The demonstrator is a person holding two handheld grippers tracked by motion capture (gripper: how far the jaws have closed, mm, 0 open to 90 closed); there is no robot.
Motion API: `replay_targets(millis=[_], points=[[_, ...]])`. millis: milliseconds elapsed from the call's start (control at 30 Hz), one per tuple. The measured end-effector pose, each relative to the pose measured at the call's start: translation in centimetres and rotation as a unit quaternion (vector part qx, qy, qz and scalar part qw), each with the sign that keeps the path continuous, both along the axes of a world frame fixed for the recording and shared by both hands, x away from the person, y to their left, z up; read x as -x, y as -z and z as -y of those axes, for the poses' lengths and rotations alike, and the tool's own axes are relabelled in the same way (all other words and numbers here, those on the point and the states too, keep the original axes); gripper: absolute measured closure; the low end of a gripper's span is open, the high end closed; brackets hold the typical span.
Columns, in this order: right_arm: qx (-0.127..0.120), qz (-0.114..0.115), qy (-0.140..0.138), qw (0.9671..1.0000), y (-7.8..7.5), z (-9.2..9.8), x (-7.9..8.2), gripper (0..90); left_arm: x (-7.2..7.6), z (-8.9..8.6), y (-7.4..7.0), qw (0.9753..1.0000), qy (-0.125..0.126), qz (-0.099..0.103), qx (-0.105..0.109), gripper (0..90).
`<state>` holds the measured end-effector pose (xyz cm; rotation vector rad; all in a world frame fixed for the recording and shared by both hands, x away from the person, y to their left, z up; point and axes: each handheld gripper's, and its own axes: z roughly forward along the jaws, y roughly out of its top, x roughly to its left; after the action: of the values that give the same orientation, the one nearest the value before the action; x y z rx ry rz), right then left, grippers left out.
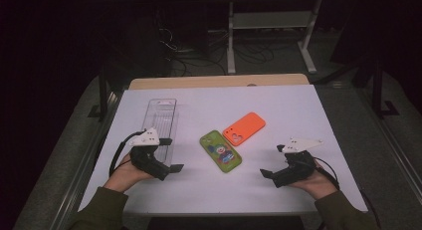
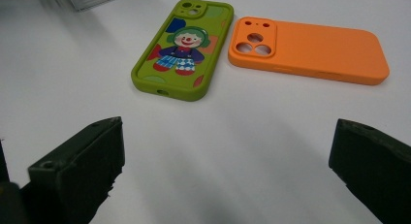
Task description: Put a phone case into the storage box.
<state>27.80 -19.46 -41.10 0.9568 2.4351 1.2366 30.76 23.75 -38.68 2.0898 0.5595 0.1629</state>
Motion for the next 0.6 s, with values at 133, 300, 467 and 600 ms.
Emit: replay_targets(millis=[133, 300, 467, 600], points=[[0.009, -0.005, -0.002, 0.9999, -0.2, -0.2, -0.3, 0.0, -0.1, 0.0, 0.0, 1.0000, -0.001, 0.001, -0.001, 0.0], [0.016, -0.015, 0.005, 0.9997, -0.6, -0.5, -1.3, 0.0, -0.2, -0.1, 0.0, 1.0000, -0.001, 0.002, -0.001, 0.0], [0.030, -0.018, 0.009, 0.9993, -0.8, -0.9, -2.5, 2.1, -0.2, -0.2, 0.0, 1.0000, -0.002, 0.000, -0.003, 0.0], [0.028, -0.033, 0.022, 0.9988, -1.3, -1.3, -4.3, 9.6, -0.1, -0.2, 0.1, 1.0000, -0.003, -0.002, -0.002, 0.0]])
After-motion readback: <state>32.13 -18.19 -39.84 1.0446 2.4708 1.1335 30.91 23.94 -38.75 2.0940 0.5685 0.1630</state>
